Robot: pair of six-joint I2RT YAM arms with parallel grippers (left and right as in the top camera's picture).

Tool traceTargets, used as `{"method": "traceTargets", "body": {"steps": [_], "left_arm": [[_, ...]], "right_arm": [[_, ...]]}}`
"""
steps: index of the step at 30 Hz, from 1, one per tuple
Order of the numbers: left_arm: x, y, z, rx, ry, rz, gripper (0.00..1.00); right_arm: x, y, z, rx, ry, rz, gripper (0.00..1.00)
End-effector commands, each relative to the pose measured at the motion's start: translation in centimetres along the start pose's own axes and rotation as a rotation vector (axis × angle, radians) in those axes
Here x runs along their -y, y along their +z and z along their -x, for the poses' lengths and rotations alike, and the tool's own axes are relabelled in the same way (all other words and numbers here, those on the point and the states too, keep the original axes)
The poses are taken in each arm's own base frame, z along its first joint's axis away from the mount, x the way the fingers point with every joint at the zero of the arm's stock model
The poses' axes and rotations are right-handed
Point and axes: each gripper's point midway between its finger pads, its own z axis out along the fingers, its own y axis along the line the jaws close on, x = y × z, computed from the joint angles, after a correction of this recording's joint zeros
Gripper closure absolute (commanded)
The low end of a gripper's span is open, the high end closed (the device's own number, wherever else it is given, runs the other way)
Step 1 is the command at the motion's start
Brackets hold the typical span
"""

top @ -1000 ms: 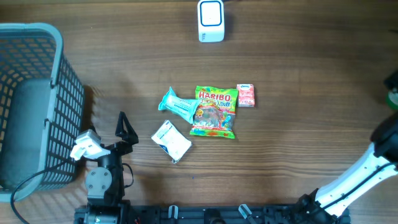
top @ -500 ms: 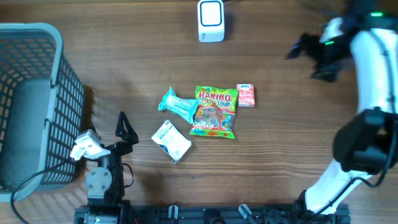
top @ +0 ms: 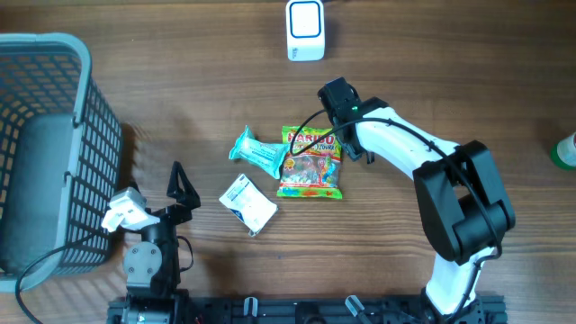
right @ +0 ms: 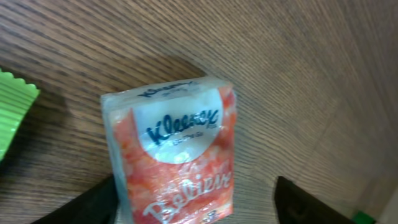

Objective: Scan the item barcode
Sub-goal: 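Move the canister off to the right edge and release it, then grasp the Kleenex tissue pack beside the Haribo bag with right gripper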

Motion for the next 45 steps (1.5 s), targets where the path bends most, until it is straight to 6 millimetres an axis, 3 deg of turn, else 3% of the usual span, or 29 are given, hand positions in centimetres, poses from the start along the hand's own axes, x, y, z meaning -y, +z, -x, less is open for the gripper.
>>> {"method": "traceTargets", "body": {"steps": [1, 5, 8, 10, 11, 14, 17, 19, 21, 24, 27, 28, 29, 30, 34, 35, 37, 39, 41, 43, 44, 45], "left_arm": [[-0.1, 0.0, -0.1, 0.003, -0.007, -0.001, 0.00], [-0.1, 0.0, -0.1, 0.003, -0.007, -0.001, 0.00], [-0.1, 0.0, -0.1, 0.003, -0.007, -0.001, 0.00], [-0.1, 0.0, -0.1, 0.003, -0.007, -0.001, 0.00], [-0.1, 0.0, -0.1, 0.003, -0.007, -0.001, 0.00], [-0.1, 0.0, -0.1, 0.003, -0.007, -0.001, 0.00], [-0.1, 0.0, -0.1, 0.003, -0.007, -0.001, 0.00], [-0.1, 0.0, -0.1, 0.003, -0.007, -0.001, 0.00], [-0.1, 0.0, -0.1, 0.003, -0.007, -0.001, 0.00], [-0.1, 0.0, -0.1, 0.003, -0.007, -0.001, 0.00], [-0.1, 0.0, -0.1, 0.003, -0.007, -0.001, 0.00], [-0.1, 0.0, -0.1, 0.003, -0.007, -0.001, 0.00], [-0.1, 0.0, -0.1, 0.003, -0.007, -0.001, 0.00], [-0.1, 0.0, -0.1, 0.003, -0.007, -0.001, 0.00], [-0.1, 0.0, -0.1, 0.003, -0.007, -0.001, 0.00], [-0.1, 0.0, -0.1, 0.003, -0.007, -0.001, 0.00], [-0.1, 0.0, -0.1, 0.003, -0.007, -0.001, 0.00], [-0.1, 0.0, -0.1, 0.003, -0.007, -0.001, 0.00], [-0.1, 0.0, -0.1, 0.003, -0.007, -0.001, 0.00], [-0.1, 0.0, -0.1, 0.003, -0.007, -0.001, 0.00], [-0.1, 0.0, -0.1, 0.003, -0.007, -0.001, 0.00], [-0.1, 0.0, -0.1, 0.003, -0.007, -0.001, 0.00]], "right_arm": [[-0.6, -0.1, 0.0, 0.009, -0.019, 0.030, 0.38], [-0.6, -0.1, -0.1, 0.004, 0.005, 0.031, 0.59], [-1.2, -0.1, -0.2, -0.005, 0.115, 0.065, 0.96], [-3.6, -0.9, 0.7, 0.017, 0.144, 0.239, 0.96], [-3.8, -1.7, 1.4, 0.022, 0.204, 0.297, 0.96], [-1.6, -4.4, 1.8, -0.015, 0.421, 0.326, 0.96], [1.5, -7.6, 0.7, -0.125, 0.885, 0.298, 0.96], [0.1, -9.2, 0.2, -0.245, 1.217, 0.386, 0.95], [-0.8, -9.4, -1.2, -0.397, 1.537, 0.348, 0.96], [-4.9, -11.2, -3.7, -0.859, 2.108, 0.252, 0.96], [-4.8, -10.4, -1.9, -0.798, 2.130, 0.331, 0.95], [-4.7, -10.3, -2.1, -0.775, 2.081, 0.331, 0.60], [-3.6, -9.5, -1.9, -0.661, 1.988, 0.333, 0.15], [-3.0, -9.1, -1.6, -0.597, 1.938, 0.340, 0.00], [1.2, -8.0, 1.9, -0.264, 1.469, 0.485, 0.00], [2.2, -8.2, 3.5, -0.133, 1.237, 0.539, 0.00], [1.8, -9.2, 5.8, 0.105, 0.686, 0.638, 0.00], [1.0, -9.5, 5.7, 0.243, 0.239, 0.630, 0.00], [0.4, -9.0, 4.6, 0.295, -0.059, 0.600, 0.11], [-0.2, -8.7, 3.0, 0.277, -0.219, 0.606, 0.24], [-0.1, -8.6, 3.0, 0.283, -0.238, 0.612, 0.24], [-0.1, -8.5, 3.0, 0.305, -0.260, 0.632, 0.30]]}}
